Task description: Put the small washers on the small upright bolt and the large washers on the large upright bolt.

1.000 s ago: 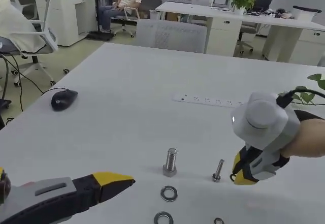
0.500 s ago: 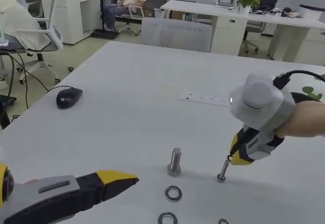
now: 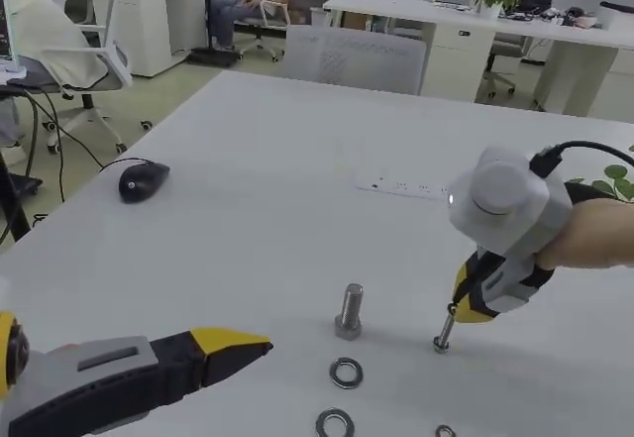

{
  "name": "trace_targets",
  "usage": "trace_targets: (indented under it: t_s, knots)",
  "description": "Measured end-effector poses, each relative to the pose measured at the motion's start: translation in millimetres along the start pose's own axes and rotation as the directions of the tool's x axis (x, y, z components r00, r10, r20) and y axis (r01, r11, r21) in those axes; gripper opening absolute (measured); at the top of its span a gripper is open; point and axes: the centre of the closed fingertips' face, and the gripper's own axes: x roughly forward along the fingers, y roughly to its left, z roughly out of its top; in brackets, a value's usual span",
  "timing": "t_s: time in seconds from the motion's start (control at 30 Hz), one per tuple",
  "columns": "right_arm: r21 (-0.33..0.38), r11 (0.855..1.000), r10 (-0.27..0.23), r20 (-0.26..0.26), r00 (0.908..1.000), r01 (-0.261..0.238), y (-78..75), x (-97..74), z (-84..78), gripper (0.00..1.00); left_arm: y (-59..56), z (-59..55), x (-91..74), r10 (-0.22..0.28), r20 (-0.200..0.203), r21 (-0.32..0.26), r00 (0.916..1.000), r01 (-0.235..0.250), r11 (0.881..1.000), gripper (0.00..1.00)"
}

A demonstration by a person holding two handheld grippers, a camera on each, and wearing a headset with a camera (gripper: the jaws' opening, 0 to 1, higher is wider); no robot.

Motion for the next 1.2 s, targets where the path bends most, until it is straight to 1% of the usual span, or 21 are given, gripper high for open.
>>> trace_targets:
  t_s: [0.1,0.23,0.43,0.47,0.53,0.7,0.9,1.0,1.2]
  knots:
    - [-0.004,1.0,0.004,-0.003,1.0,-0.004,0.6,3.2,-0.4,0.13,0.1,-1.3,0.6,-0.001,-0.005,-0.002,1.0,0.001,1.0,0.55]
    - [-0.01,1.0,0.013,-0.006,0.9999,-0.013,1.4,9.9,-2.0,0.13,0.9,-1.1,0.8,0.001,-0.002,-0.006,1.0,-0.001,1.0,0.55]
    - [-0.004,1.0,0.028,-0.004,0.9996,-0.028,4.7,20.0,-6.1,0.13,1.4,-2.1,1.3,0.002,-0.007,-0.01,1.0,-0.002,1.0,0.55]
    - [0.006,0.999,0.032,0.0,0.9995,-0.032,5.6,22.6,-6.7,0.13,1.2,-2.3,1.6,0.001,-0.009,-0.011,1.0,-0.001,1.0,0.55]
    - [0.013,0.999,0.034,0.007,0.9994,-0.034,7.0,27.1,-8.0,0.13,1.0,-2.3,2.3,-0.001,-0.01,-0.013,1.0,0.001,1.0,0.55]
    - [0.004,1.0,0.03,0.007,0.9995,-0.03,7.5,36.4,-11.2,0.13,2.4,-2.8,4.3,-0.003,-0.013,-0.017,0.9999,0.003,1.0,0.55]
    - [0.008,0.999,0.032,0.017,0.9994,-0.032,5.7,41.9,-12.7,0.14,4.2,-3.1,5.4,-0.003,-0.017,-0.019,0.9998,0.003,1.0,0.55]
    - [0.008,0.999,0.036,0.019,0.9992,-0.037,6.2,43.9,-14.7,0.18,4.4,-3.8,5.4,-0.004,-0.02,-0.02,0.9998,0.003,1.0,0.55]
    - [0.03,0.999,0.034,0.023,0.9992,-0.034,5.7,37.1,-19.7,0.18,4.9,-4.1,5.8,-0.005,-0.027,-0.018,0.9996,0.004,1.0,0.55]
